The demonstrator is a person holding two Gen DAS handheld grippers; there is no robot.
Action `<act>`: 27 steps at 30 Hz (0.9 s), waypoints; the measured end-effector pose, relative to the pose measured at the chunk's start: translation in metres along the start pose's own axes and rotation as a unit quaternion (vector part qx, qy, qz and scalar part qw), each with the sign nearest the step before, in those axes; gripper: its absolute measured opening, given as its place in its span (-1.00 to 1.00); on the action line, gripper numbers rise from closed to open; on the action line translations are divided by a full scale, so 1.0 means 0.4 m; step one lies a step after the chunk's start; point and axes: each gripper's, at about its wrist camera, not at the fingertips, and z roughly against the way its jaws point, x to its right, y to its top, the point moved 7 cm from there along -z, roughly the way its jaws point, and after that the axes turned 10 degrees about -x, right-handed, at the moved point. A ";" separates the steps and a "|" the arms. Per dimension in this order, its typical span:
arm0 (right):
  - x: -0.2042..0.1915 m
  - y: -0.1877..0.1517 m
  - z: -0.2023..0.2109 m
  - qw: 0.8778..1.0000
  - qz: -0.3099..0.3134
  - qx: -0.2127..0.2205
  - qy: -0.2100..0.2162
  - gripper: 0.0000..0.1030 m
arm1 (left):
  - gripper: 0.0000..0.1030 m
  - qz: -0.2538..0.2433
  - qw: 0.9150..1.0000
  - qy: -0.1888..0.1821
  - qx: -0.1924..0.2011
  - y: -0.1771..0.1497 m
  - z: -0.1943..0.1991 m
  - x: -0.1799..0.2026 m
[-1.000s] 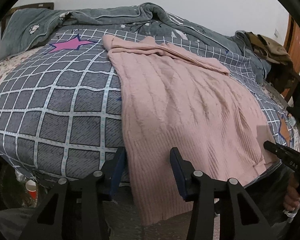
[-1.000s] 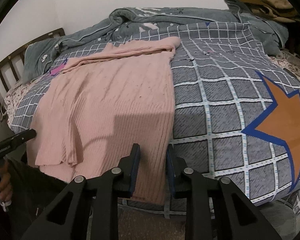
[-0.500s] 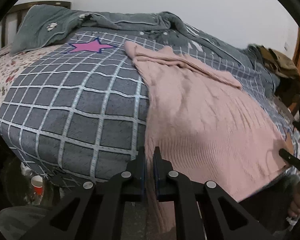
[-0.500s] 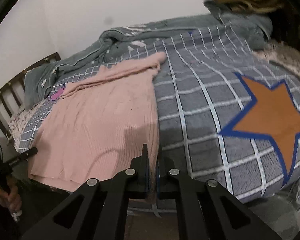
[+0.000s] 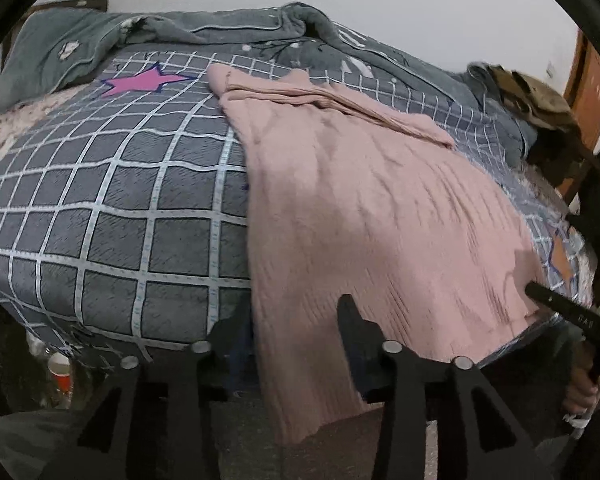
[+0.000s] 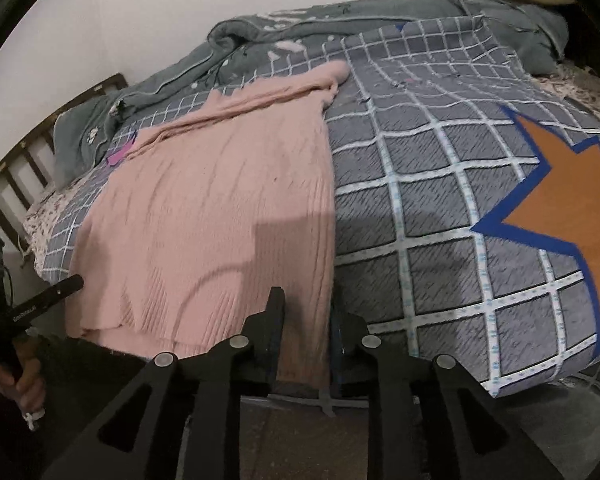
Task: Fold small clothes
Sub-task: 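Grasp the sweater hem with both grippers and lift it toward the collar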
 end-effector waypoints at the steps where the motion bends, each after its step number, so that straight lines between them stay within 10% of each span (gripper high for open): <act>1: -0.005 -0.002 -0.001 1.000 0.006 -0.001 0.000 -0.59 | -0.20 -0.005 1.000 0.007 -0.001 -0.001 -0.001 0.005; 5: -0.017 -0.006 -0.001 1.000 0.015 -0.007 0.009 -0.61 | -0.28 0.010 1.000 -0.002 -0.006 -0.003 0.006 0.001; 7: -0.016 -0.007 -0.004 1.000 0.012 -0.014 0.019 -0.83 | -0.82 0.020 1.000 0.005 -0.011 -0.005 0.004 -0.011; 27: -0.068 0.223 0.255 0.982 -0.049 0.104 0.153 -0.91 | -0.86 0.090 0.989 -0.085 0.082 0.236 0.246 -0.027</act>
